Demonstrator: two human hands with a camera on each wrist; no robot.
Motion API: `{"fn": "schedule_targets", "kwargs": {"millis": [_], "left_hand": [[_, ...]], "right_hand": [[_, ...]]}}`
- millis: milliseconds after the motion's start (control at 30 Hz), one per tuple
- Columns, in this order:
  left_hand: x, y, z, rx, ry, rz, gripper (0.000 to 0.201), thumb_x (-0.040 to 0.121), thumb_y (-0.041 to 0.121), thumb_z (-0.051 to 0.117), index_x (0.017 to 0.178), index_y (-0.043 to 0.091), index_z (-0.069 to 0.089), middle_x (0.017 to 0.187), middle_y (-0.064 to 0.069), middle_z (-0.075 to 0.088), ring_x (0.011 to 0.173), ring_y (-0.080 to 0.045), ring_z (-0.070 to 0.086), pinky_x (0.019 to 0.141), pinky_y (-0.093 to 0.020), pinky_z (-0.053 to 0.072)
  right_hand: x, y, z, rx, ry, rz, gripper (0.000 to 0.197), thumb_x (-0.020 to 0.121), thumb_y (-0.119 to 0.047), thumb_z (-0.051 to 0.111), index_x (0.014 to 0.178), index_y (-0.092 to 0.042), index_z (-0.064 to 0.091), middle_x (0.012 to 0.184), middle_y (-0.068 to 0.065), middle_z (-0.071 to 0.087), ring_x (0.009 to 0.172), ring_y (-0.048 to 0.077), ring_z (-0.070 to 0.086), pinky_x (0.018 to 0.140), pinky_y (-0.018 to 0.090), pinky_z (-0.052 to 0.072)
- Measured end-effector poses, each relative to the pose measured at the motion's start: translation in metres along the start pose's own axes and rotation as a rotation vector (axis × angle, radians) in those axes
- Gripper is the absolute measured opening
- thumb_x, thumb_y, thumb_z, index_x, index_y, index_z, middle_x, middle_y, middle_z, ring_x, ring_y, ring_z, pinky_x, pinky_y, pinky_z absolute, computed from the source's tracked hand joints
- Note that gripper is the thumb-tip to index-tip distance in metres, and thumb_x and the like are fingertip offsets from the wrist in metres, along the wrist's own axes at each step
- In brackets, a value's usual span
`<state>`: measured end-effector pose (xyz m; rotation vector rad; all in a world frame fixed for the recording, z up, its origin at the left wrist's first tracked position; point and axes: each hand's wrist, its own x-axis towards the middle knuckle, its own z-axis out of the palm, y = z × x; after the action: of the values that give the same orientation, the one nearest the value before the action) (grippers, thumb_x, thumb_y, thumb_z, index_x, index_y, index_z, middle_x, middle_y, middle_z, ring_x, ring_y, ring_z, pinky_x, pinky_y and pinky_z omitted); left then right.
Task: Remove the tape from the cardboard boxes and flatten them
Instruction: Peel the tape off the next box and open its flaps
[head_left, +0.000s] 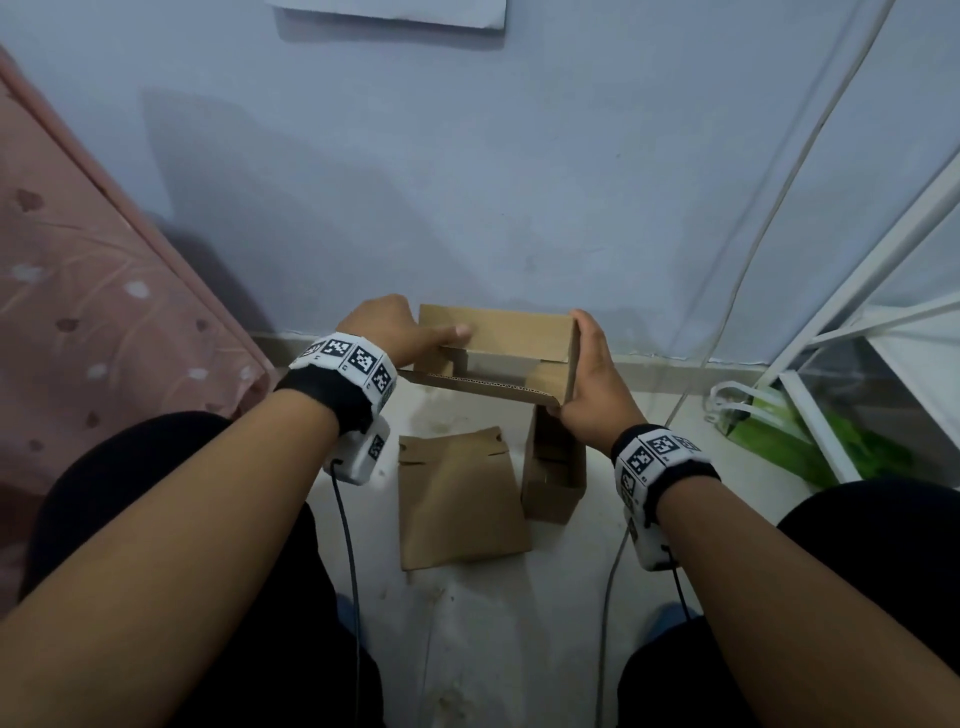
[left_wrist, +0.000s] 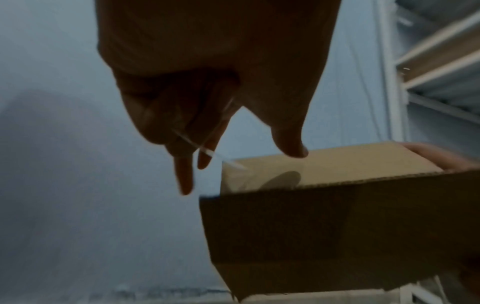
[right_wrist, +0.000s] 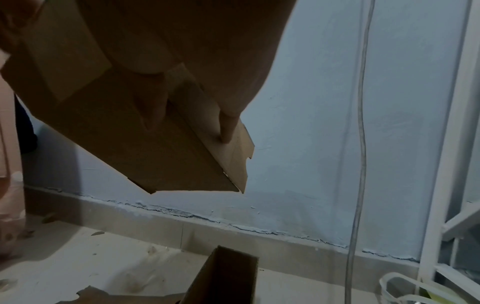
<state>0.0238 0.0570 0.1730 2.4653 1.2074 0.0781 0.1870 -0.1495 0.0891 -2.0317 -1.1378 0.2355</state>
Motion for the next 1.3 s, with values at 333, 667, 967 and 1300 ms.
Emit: {"fn": "schedule_targets", "kwargs": {"millis": [333, 667, 967, 1300], "left_hand": [[0.012, -0.01, -0.001, -0.29, 0.14, 0.06, 0.039, 0.092, 0.035, 0.068, 0.073, 0.003, 0.074, 0.055, -0.006, 0.052, 0.055, -0.02, 0.046, 0.052, -0.027, 0.033], [0.003, -0.008, -0.007, -0.395, 0.216, 0.073, 0.018, 0.094, 0.011, 0.057, 0.094, 0.01, 0.075, 0.086, -0.009, 0.073, 0.082, -0.022, 0.066, 0.065, -0.024, 0.041], [-0.016, 0.013, -0.003, -0.793, -0.149, 0.064, 0.038, 0.085, -0.005, 0.036, 0.101, 0.012, 0.066, 0.094, -0.021, 0.075, 0.043, -0.016, 0.036, 0.042, -0.022, 0.031], [-0.026, 0.025, 0.0, -0.886, -0.327, 0.145, 0.045, 0.077, -0.01, 0.028, 0.102, 0.008, 0.062, 0.094, -0.016, 0.077, 0.036, -0.015, 0.034, 0.045, -0.022, 0.029]], "right_hand": [[0.004, 0.006, -0.01, 0.184, -0.211, 0.212, 0.133, 0.076, 0.002, 0.078, 0.154, -0.046, -0.018, 0.167, 0.001, 0.019, 0.138, 0.028, 0.047, 0.101, 0.043, 0.052], [0.009, -0.017, -0.014, 0.912, -0.205, 0.582, 0.081, 0.076, -0.013, 0.056, 0.152, -0.023, 0.032, 0.152, 0.01, 0.042, 0.131, 0.04, 0.049, 0.077, 0.069, 0.056], [-0.002, 0.004, -0.009, 0.182, 0.112, 0.438, 0.107, 0.076, -0.016, 0.088, 0.153, -0.033, 0.015, 0.15, 0.008, 0.028, 0.118, 0.022, 0.044, 0.1, 0.039, 0.05], [0.0, 0.012, -0.004, -0.347, 0.037, 0.287, 0.042, 0.087, -0.015, 0.069, 0.12, -0.008, 0.045, 0.148, 0.019, 0.033, 0.137, 0.039, 0.032, 0.101, 0.047, 0.043]]}}
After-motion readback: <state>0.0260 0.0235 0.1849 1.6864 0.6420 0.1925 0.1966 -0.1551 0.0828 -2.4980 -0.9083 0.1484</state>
